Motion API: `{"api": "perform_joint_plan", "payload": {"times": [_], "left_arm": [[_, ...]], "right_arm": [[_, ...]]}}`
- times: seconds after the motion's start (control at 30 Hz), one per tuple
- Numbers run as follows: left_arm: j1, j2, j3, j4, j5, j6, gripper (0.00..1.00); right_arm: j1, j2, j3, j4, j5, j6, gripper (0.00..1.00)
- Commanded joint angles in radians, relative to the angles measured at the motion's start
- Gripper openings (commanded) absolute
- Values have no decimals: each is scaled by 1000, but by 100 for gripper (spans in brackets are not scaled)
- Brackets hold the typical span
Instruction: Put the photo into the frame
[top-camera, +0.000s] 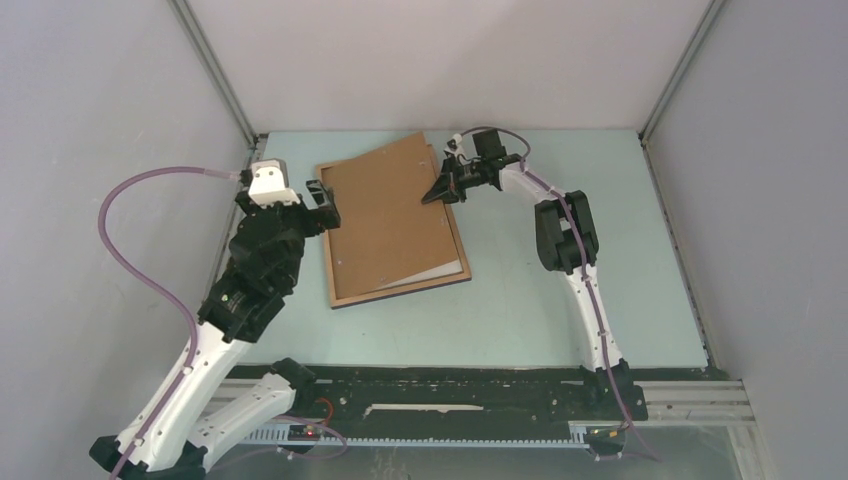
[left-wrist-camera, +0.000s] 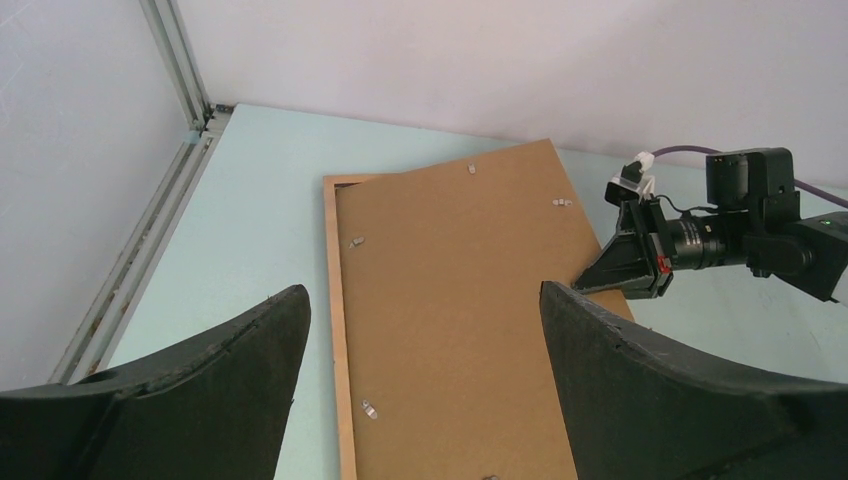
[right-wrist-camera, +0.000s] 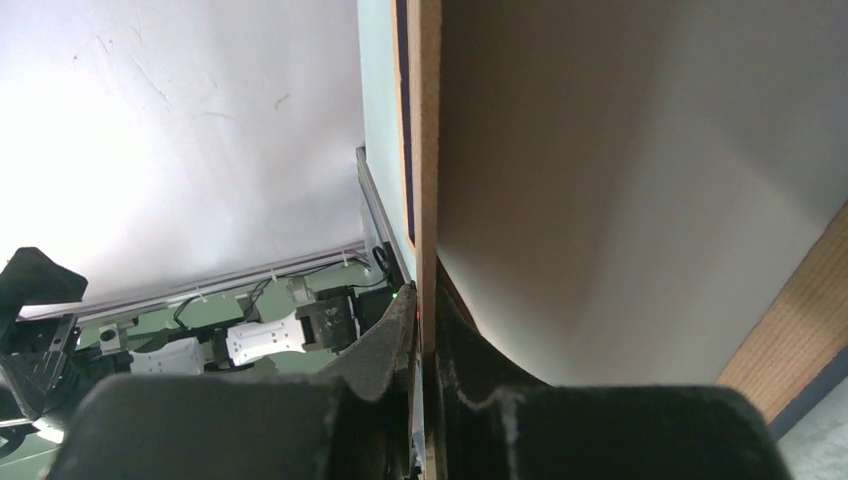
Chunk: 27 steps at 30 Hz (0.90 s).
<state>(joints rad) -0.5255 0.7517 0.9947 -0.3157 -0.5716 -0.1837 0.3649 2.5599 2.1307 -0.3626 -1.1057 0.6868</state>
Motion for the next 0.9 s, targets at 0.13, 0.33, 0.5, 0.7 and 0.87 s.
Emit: {"api": "perform_joint_plan", "payload": {"times": [0.13, 0.33, 0.5, 0.7, 0.87], "left_arm": [[9, 25, -19, 28, 14, -18, 92], [12, 37, -22, 27, 9, -17, 92], [12, 56, -21, 26, 3, -13, 92], [12, 75, -21, 24, -9, -6, 91], [12, 94, -21, 23, -18, -2, 91]], "right_arm": [[22, -43, 72, -12, 11, 5, 21], [18, -46, 123, -126, 119, -92, 47], [17, -68, 197, -335, 340, -224, 71], [22, -124, 206, -422, 475, -294, 79], [40, -119, 208, -404, 400, -303, 79]]}}
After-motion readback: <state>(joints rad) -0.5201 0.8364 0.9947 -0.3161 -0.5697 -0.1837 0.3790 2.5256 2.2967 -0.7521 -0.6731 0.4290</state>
